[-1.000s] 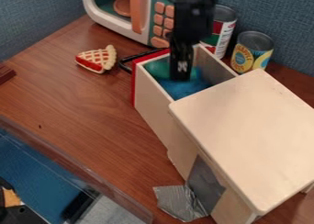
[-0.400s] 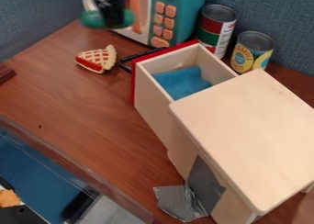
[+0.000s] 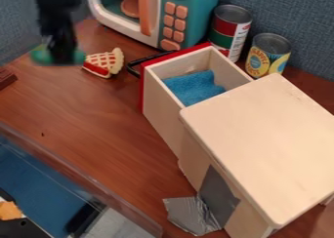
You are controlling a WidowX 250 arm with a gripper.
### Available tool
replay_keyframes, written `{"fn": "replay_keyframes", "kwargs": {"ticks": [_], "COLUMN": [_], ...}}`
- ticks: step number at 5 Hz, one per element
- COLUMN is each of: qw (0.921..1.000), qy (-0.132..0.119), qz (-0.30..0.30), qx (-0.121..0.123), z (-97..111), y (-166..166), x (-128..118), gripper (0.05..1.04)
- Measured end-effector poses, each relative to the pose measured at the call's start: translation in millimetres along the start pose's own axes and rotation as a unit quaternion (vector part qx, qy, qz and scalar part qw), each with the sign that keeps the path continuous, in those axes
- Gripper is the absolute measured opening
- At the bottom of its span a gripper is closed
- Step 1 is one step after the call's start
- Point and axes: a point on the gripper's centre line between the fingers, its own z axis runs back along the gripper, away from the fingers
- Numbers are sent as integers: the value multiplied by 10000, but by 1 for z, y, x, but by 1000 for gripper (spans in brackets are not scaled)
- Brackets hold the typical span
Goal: Move green object to the left side of the table
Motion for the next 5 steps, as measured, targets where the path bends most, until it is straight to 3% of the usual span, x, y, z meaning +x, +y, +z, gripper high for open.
{"fn": "replay_keyframes", "kwargs": {"ticks": [1,2,3,4,5], "qw": [9986,9939,9888,9913,9970], "qy": [255,585,877,693,317], "qz": [113,154,211,54,203], "qx": [-442,-918,-1187,-1122,-679], "z": [-29,-57,-58,-28,27], "y": [0,-6,-12,-14,-14], "x": [-30,-54,-64,-62,-78], "gripper": [367,430,744,987,1000]}}
